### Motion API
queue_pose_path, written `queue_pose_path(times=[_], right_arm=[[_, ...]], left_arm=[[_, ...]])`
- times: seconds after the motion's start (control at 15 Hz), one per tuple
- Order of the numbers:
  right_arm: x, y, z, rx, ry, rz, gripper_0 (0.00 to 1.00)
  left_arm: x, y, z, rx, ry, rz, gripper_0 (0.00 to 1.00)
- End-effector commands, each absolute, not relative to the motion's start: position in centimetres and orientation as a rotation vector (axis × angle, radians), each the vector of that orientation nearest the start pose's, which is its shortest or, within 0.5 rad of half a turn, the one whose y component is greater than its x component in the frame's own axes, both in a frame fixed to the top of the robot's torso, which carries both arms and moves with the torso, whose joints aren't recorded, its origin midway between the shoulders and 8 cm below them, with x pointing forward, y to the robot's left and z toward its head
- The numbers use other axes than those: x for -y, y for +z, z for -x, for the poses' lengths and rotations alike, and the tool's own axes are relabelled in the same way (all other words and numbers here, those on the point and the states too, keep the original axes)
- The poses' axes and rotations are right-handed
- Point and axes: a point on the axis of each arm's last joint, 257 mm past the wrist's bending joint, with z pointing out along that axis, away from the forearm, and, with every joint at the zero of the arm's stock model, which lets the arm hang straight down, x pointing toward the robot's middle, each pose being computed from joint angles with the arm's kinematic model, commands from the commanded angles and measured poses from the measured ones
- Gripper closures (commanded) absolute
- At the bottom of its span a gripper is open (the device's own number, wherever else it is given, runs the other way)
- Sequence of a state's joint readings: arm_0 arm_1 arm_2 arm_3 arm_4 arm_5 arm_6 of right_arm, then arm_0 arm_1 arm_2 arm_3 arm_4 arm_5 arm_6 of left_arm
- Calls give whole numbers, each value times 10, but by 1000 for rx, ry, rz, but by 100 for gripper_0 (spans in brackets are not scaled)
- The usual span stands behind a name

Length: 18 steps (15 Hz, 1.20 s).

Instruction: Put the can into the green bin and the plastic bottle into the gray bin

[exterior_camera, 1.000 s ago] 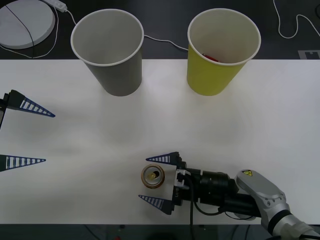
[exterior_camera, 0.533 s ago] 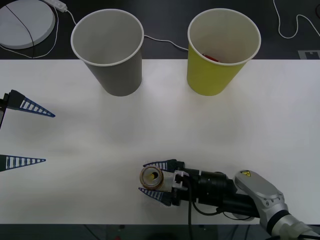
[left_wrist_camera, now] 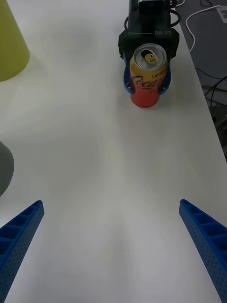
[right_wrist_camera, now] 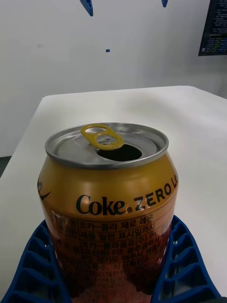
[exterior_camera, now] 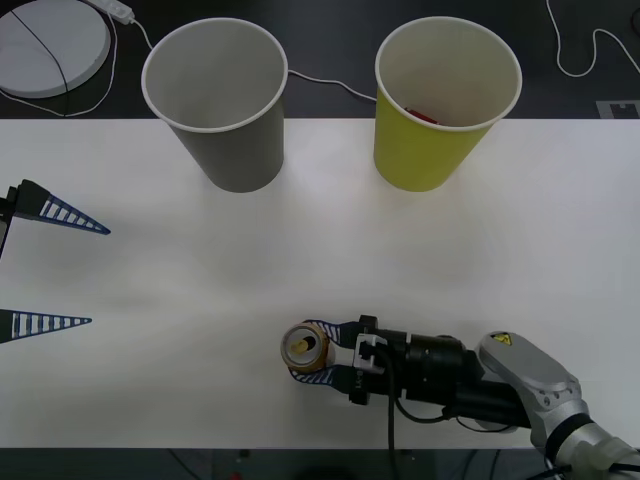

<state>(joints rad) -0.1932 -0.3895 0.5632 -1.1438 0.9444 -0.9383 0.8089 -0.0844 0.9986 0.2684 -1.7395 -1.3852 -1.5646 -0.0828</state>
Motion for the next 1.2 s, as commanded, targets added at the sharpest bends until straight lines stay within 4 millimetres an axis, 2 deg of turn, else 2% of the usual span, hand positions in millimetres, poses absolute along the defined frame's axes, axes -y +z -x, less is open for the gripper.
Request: queue_pose_path(times=[0.07,0.6,0.93,1.2], right_arm=[[2,-336,-351,-1187,704,1363,100],[46,-302,-379,-1321,560,1483,100],[70,-271,-378,-1492,502,1463,100],[100,-241,-379,-1637,466,1473,100]], left_arm=[[-300,-151,-361,-1422,-273,-1856,0],[-300,-151,-361,-1422,-273,-1856,0],[-300,-151,-361,-1422,-273,-1856,0],[-300,-151,-361,-1422,-273,-1856,0]])
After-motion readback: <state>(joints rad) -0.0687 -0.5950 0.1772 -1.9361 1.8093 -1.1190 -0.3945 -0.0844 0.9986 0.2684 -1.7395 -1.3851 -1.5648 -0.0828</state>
